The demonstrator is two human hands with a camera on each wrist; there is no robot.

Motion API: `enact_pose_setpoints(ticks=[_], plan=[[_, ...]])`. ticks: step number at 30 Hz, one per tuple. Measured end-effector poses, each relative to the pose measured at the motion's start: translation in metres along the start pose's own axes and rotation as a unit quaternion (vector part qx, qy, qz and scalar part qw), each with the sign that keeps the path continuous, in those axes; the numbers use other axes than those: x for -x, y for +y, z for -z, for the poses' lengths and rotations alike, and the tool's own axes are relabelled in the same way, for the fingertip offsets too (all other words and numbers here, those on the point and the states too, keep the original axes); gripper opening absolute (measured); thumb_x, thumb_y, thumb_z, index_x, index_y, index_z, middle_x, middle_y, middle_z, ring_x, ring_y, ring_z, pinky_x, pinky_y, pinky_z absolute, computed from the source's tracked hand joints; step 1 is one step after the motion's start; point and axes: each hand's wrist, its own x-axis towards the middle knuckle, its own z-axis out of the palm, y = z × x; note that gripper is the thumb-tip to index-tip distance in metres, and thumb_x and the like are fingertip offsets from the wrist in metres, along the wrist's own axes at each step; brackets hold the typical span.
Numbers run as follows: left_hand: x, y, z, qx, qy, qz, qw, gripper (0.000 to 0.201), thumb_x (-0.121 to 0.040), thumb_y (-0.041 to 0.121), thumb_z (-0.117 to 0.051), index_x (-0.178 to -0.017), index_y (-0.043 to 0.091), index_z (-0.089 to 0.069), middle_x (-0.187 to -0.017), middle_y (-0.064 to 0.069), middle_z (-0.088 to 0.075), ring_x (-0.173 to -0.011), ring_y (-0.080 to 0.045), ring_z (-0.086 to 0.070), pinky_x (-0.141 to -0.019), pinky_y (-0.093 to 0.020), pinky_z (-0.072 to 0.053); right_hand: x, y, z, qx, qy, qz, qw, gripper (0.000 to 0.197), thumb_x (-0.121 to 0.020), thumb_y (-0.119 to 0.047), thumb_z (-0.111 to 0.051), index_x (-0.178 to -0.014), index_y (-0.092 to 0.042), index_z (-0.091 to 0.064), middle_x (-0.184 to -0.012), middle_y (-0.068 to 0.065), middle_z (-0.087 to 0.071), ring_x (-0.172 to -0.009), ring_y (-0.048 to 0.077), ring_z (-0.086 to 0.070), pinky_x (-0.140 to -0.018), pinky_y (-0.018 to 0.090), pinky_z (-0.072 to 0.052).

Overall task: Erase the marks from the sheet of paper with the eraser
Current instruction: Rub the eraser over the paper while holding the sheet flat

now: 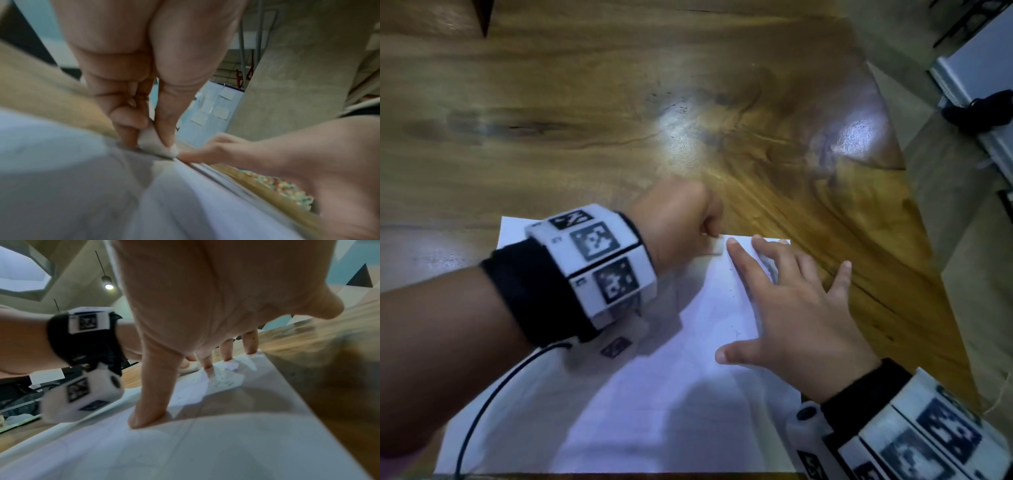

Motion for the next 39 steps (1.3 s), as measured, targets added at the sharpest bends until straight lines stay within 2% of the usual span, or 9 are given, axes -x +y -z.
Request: enact_pose_setpoints(ticks=[2, 6, 12, 15, 17, 22, 28, 34, 39], plan=[[-0.002, 0.002, 0.000, -0.019, 0.030, -0.003, 0.999, 0.007, -0.075, 0.014, -0.063, -0.081, 0.013, -0.068, -0.086, -0.005, -0.071, -0.071, -0.014, -0.048, -0.056, -0.022, -0.033, 0.000, 0.000, 0.000, 0.000, 0.003, -0.001, 1.000, 0.117, -0.059, -0.075, -0.061, -0.139, -0.047, 0.019, -0.150, -0.016, 0.012, -0.138, 0.010, 0.012, -0.105, 0.068, 0.008], [0.032, 0.012, -0.019, -0.019, -0.106, -0.058, 0.993, 0.011, -0.076, 0.022, -0.064, -0.066, 0.019, -0.061, -0.068, 0.004, -0.066, -0.058, -0.010, -0.048, -0.057, -0.021, -0.036, -0.001, 0.001, -0.002, -0.002, 0.007, 0.003, 1.000, 0.117, -0.059, -0.075, -0.060, -0.138, -0.047, 0.021, -0.149, -0.016, 0.014, -0.137, 0.011, 0.014, -0.105, 0.066, 0.011], [0.004, 0.009, -0.008, -0.021, 0.012, 0.004, 1.000, 0.009, -0.077, 0.018, -0.061, -0.067, 0.019, -0.061, -0.072, -0.001, -0.059, -0.068, -0.016, -0.046, -0.062, -0.022, -0.030, 0.000, 0.001, -0.001, -0.003, 0.005, 0.003, 1.000, 0.117, -0.060, -0.074, -0.061, -0.139, -0.046, 0.020, -0.149, -0.017, 0.014, -0.137, 0.011, 0.014, -0.105, 0.065, 0.013], [0.030, 0.023, -0.021, -0.027, -0.089, -0.055, 0.994, 0.022, -0.074, 0.012, -0.058, -0.055, 0.020, -0.052, -0.051, 0.001, -0.048, -0.053, -0.010, -0.041, -0.055, -0.019, -0.027, -0.001, 0.001, -0.001, -0.006, 0.007, 0.004, 1.000, 0.117, -0.059, -0.075, -0.061, -0.139, -0.047, 0.020, -0.150, -0.017, 0.014, -0.137, 0.010, 0.014, -0.105, 0.064, 0.013], [0.032, 0.024, -0.020, -0.038, -0.116, -0.065, 0.990, 0.020, -0.075, 0.010, -0.058, -0.057, 0.018, -0.054, -0.059, -0.002, -0.058, -0.052, -0.013, -0.043, -0.054, -0.020, -0.027, -0.001, 0.001, -0.001, -0.010, 0.005, 0.002, 1.000, 0.118, -0.059, -0.074, -0.062, -0.139, -0.047, 0.021, -0.149, -0.017, 0.013, -0.137, 0.010, 0.014, -0.105, 0.064, 0.013], [0.001, 0.001, -0.003, -0.040, 0.013, -0.005, 0.999, 0.006, -0.078, 0.016, -0.062, -0.072, 0.015, -0.062, -0.078, -0.003, -0.065, -0.074, -0.021, -0.053, -0.065, -0.029, -0.038, 0.000, 0.000, 0.000, -0.014, -0.005, -0.004, 1.000, 0.117, -0.059, -0.073, -0.063, -0.139, -0.048, 0.019, -0.148, -0.018, 0.012, -0.137, 0.008, 0.015, -0.105, 0.067, 0.009], [0.042, 0.003, -0.019, -0.003, -0.103, -0.048, 0.994, 0.006, -0.076, 0.023, -0.064, -0.075, 0.018, -0.067, -0.067, 0.008, -0.060, -0.067, -0.009, -0.050, -0.058, -0.017, -0.035, 0.000, -0.002, 0.002, -0.029, -0.023, -0.010, 0.999, 0.114, -0.059, -0.071, -0.065, -0.134, -0.057, 0.020, -0.145, -0.018, 0.015, -0.132, 0.006, 0.017, -0.103, 0.072, 0.000], [0.010, -0.006, -0.002, -0.032, 0.026, 0.009, 0.999, 0.004, -0.076, 0.014, -0.062, -0.074, 0.014, -0.066, -0.079, -0.004, -0.068, -0.077, -0.023, -0.057, -0.066, -0.027, -0.039, -0.001, -0.004, 0.003, -0.019, -0.030, -0.017, 0.999, 0.114, -0.060, -0.070, -0.066, -0.135, -0.057, 0.019, -0.146, -0.018, 0.014, -0.134, 0.008, 0.016, -0.103, 0.072, -0.001], [0.058, -0.002, -0.025, -0.011, -0.096, -0.057, 0.994, 0.006, -0.075, 0.018, -0.061, -0.070, 0.015, -0.063, -0.073, 0.001, -0.063, -0.069, -0.015, -0.053, -0.065, -0.026, -0.040, -0.001, -0.003, 0.003, -0.020, -0.032, -0.016, 0.999, 0.115, -0.060, -0.071, -0.066, -0.135, -0.056, 0.020, -0.144, -0.018, 0.015, -0.133, 0.007, 0.017, -0.102, 0.072, 0.002]])
